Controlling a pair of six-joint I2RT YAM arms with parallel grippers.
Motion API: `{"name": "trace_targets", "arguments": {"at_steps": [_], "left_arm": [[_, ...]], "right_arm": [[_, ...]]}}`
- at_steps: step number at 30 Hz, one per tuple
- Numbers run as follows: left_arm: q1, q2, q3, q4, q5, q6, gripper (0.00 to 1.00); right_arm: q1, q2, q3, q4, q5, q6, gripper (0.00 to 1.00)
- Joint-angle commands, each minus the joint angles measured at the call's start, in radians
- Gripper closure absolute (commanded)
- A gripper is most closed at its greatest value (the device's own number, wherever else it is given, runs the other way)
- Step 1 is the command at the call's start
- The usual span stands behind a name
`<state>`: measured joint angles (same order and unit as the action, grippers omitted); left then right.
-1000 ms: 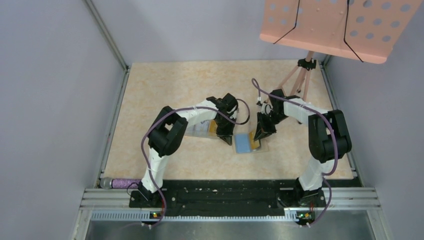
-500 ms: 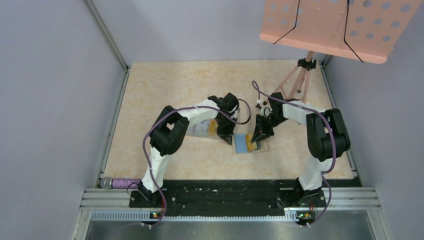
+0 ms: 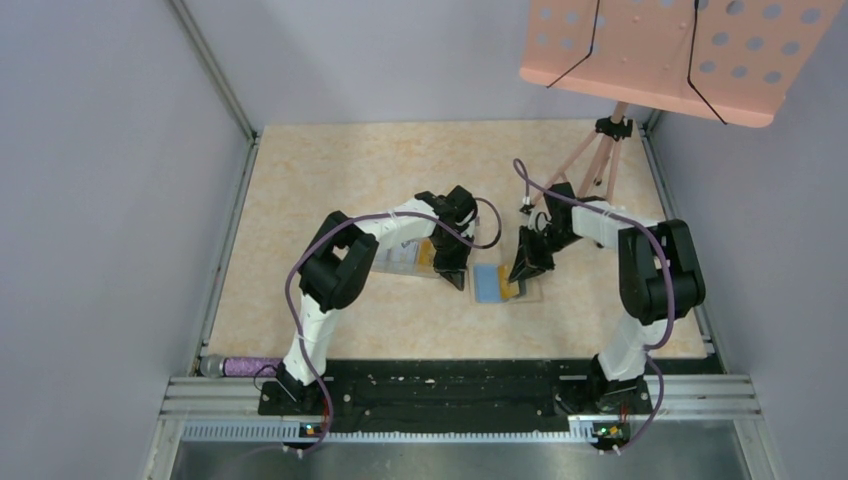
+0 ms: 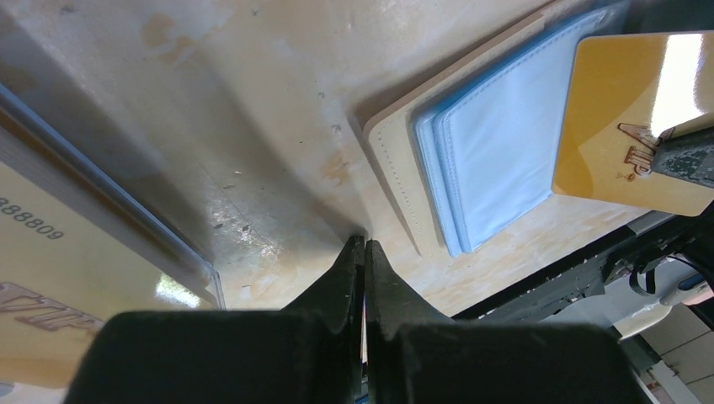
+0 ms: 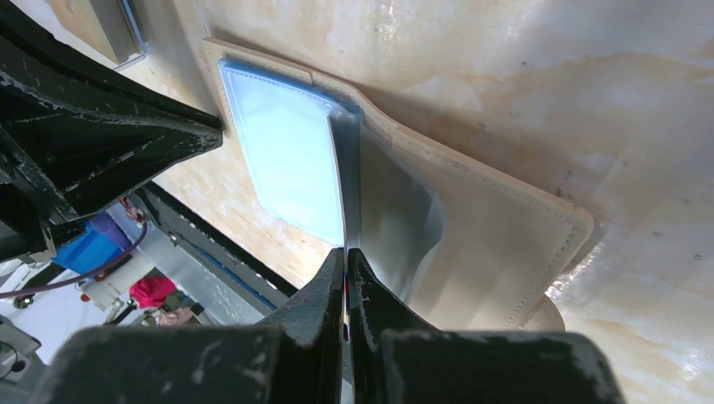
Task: Put the credit cards into the card holder
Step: Insert the credit card into the card holder.
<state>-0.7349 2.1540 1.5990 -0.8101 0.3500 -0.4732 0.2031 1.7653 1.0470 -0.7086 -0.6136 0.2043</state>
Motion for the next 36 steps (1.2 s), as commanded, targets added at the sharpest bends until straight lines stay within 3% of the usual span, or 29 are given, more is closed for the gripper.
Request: {"name": "trace_targets", "arguments": {"at_steps": [1,9,14,18,31,36], "left_arm": [[-0.001,-0.003,-0.027,-0.002,-0.031,0.004,1.00],[-0.001,-0.035,-0.031,0.017,-0.031,0.002,1.00],[-0.001,-0.114,-0.054,0.090,-0.025,-0.015,0.85],[-0.001,-0.154,-0.063,0.131,-0.038,-0.021,0.81],[-0.002,-0.084,-0.026,0.130,-0.015,-0.018,0.80],[-0.003,-0.056,-0.017,0.127,-0.003,-0.017,0.85]], "right_arm": [[-0.014,-0.026,0.005,-0.013,0.037,-0.019,1.00],[-0.013,-0.072,0.028,-0.014,-0.020,-0.025,1.00],[-0.021,-0.100,0.043,-0.015,-0.050,-0.014,1.00],[-0.033,-0.107,0.047,-0.021,-0.052,-0.018,1.00],[-0.040,-0.066,0.017,-0.032,0.030,-0.038,1.00],[-0.040,-0.049,0.008,0.000,-0.012,-0.022,1.00]]}}
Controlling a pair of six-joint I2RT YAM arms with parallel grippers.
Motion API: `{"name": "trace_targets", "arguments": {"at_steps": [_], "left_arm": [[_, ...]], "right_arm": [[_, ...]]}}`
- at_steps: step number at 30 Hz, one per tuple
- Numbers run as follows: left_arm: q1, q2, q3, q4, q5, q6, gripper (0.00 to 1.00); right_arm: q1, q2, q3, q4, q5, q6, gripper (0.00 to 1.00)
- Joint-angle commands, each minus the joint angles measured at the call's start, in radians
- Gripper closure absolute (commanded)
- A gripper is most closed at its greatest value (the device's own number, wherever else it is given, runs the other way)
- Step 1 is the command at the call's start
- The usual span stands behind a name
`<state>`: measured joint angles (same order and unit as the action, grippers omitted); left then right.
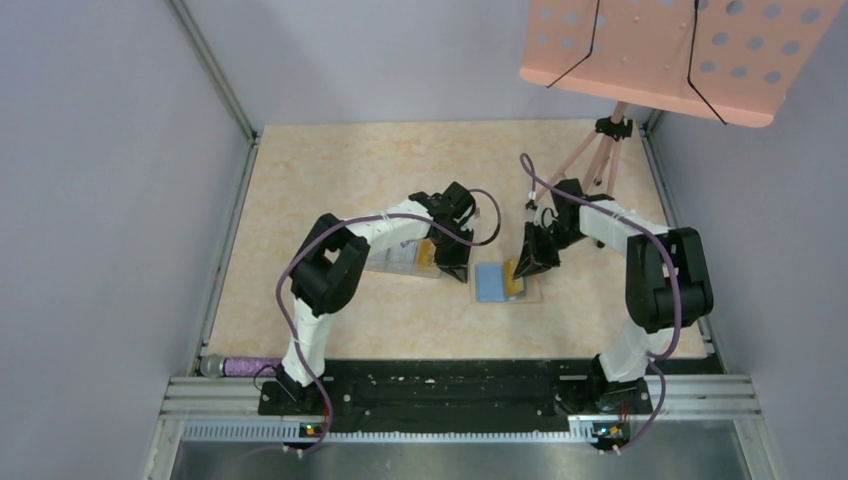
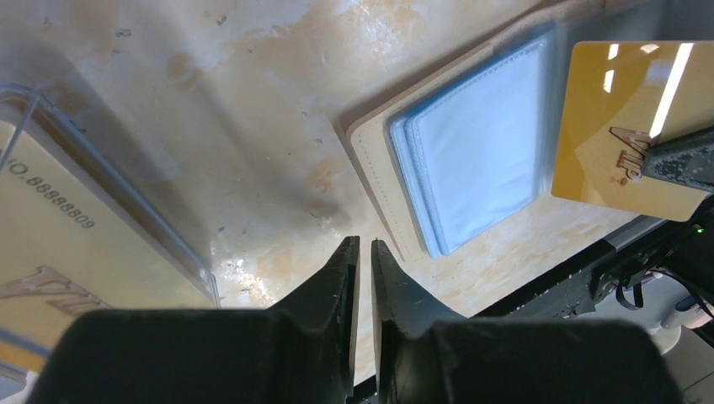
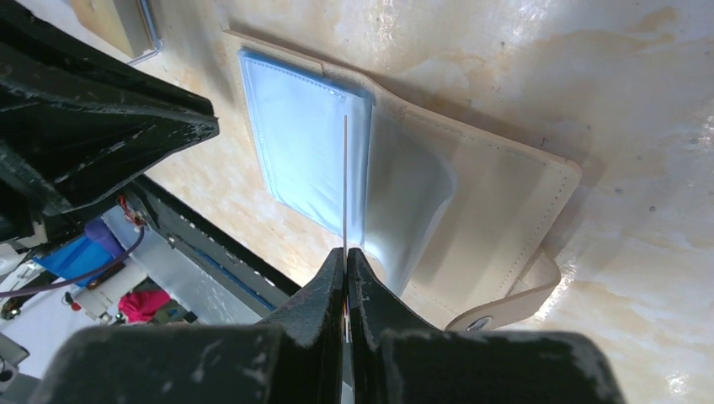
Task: Put the credit cards into the card holder
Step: Insert the credit card into the card holder.
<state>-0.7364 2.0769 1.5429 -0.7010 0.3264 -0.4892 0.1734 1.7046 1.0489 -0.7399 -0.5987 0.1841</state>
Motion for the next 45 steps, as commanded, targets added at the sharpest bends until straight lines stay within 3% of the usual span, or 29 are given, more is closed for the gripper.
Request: {"name": "trace_targets", "arguments": {"at_steps": [1,16,45], "left_arm": [[-0.001,0.025,0.043,0.015,0.022,-0.002,0.88],[-0.004,0.063,0.061,-0.005,0.019,-0.002,1.00],[-0.008,0.083,0.075,-0.015,0.031,0.001,1.00]], "right_arm": [[-0.010,0.016,0.002,0.038,-0.033,0.001,1.00],[-0.010,0.008,-0.010,0.048,0.018,0.007,1.00],[-0.010,0.057,-0.054,0.110,-0.102,0.027,1.00]]}}
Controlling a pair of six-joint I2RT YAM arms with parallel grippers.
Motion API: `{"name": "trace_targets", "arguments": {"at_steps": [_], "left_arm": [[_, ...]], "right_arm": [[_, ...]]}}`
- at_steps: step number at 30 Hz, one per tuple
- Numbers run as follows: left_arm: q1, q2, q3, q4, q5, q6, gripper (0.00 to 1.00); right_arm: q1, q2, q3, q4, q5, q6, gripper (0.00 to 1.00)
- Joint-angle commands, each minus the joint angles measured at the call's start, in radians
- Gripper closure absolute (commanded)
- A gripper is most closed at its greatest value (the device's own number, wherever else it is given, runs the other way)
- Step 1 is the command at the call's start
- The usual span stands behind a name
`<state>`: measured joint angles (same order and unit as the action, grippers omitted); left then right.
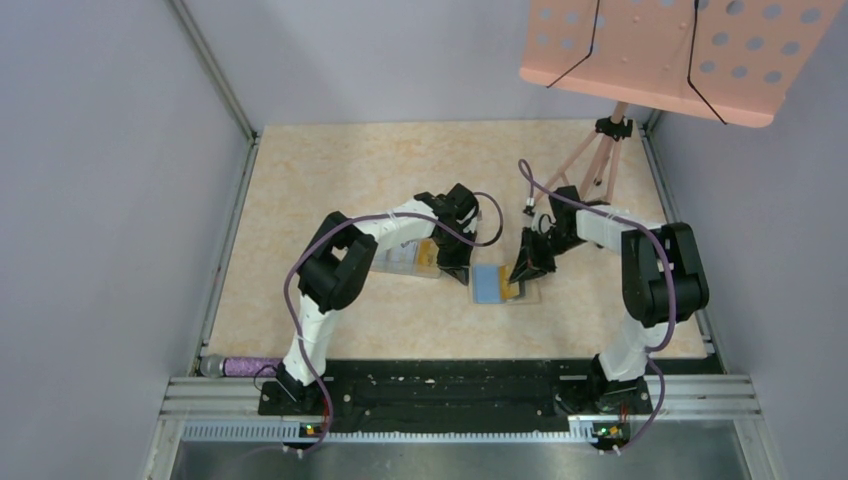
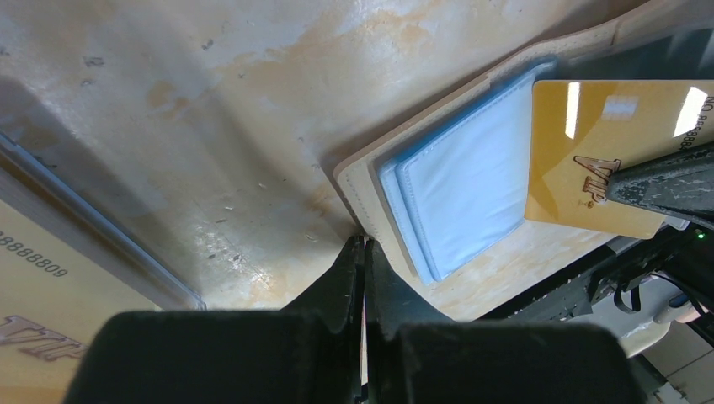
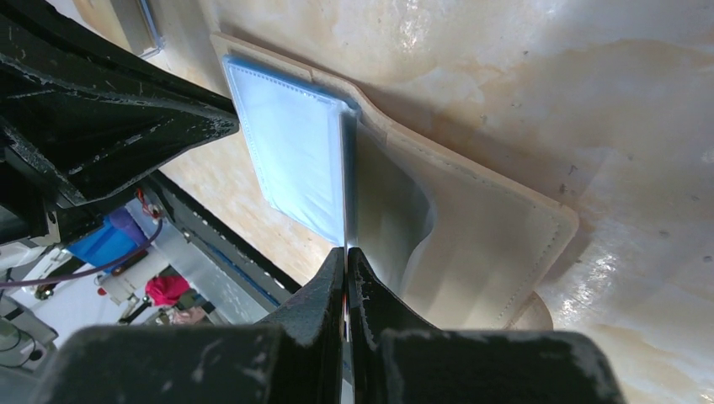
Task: Put the credit cards into the card holder
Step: Insert the credit card into the card holder.
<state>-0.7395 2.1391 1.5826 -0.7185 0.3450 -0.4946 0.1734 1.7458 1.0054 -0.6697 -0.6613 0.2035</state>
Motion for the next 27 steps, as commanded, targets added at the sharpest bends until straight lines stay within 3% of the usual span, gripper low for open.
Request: {"name": "trace_targets", "arguments": {"at_steps": [1,14,27], "left_arm": [[-0.004,0.021,0.036,0.002,0.014,0.007,1.00],[-0.005,0.031,0.042,0.001,0.016,0.008,1.00],[-0.004,0.035,0.043,0.002,0.022,0.010,1.00]], "right_arm": [[-0.009,0.018,-0.011,0.042,-0.045,0.008,1.00],[-0.009,0.040,-0.024,0.055,-0.053,0.010,1.00],[-0.001,0.064,0.006,0.035,0.065,0.002,1.00]]}}
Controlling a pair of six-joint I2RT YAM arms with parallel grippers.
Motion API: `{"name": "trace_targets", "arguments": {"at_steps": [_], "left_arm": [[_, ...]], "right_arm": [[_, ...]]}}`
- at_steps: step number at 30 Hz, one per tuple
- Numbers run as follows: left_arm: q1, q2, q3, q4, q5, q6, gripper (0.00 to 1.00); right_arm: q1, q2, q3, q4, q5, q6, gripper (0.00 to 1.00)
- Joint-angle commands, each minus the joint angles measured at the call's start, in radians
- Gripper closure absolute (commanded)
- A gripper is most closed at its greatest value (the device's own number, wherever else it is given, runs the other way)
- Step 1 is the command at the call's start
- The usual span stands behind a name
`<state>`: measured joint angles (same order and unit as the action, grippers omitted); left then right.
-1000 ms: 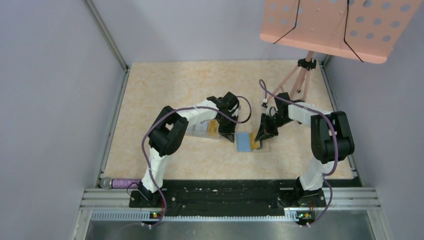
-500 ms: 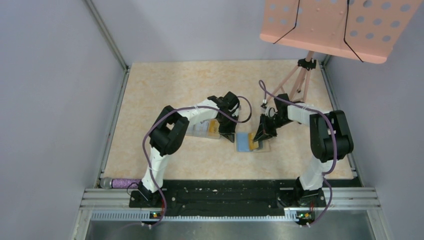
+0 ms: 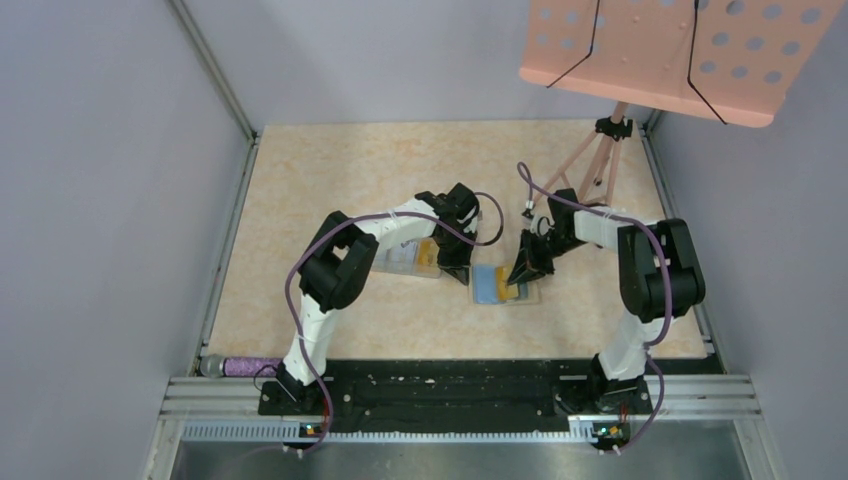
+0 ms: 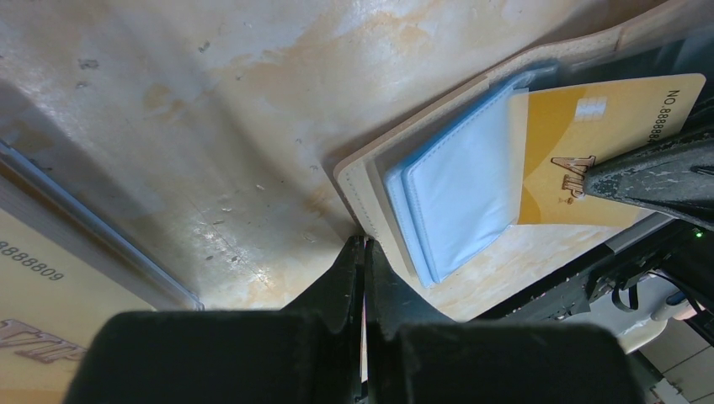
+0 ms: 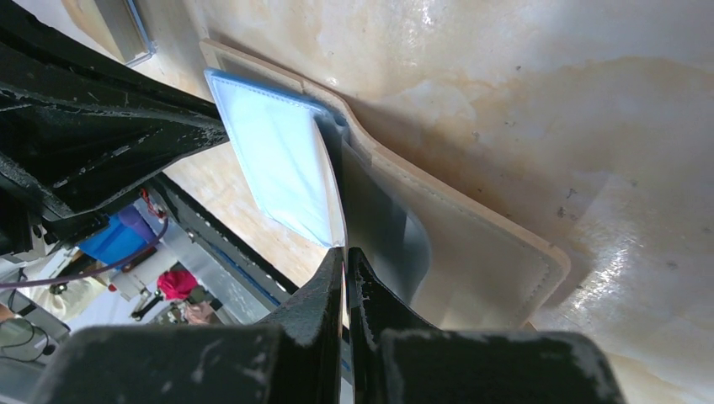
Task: Put the credit cards into the card holder
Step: Insert the credit card into the card holder.
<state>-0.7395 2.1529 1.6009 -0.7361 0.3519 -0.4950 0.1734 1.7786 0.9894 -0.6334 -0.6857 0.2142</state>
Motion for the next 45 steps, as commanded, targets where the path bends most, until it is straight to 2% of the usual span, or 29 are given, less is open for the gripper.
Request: {"name": "trace_targets", "arguments": {"at_steps": [1,10,25,37,45], "left_arm": [[-0.004,0.022,0.025,0.020,0.016,0.010,1.00],[-0.004,0.024,0.026,0.020,0.017,0.010,1.00],[-0.004,0.031,0.036,0.013,0.020,0.012,1.00],[-0.004,0.035,0.042,0.009,0.022,0.013,1.00],[-0.005,0.034,0.042,0.007,0.019,0.013,1.00]], "right_arm": [[-0.001,0.031,0.025,-0.001,0.093,-0.007,1.00],[0.016,0.059,0.074,-0.006,0.109,-0.013,0.99],[0.055,0.083,0.047,-0.007,0.078,0.013,0.98],[0.102,0.108,0.093,-0.057,0.067,0.004,0.88],[0.109,0.089,0.151,-0.141,0.141,0.004,0.69]]}}
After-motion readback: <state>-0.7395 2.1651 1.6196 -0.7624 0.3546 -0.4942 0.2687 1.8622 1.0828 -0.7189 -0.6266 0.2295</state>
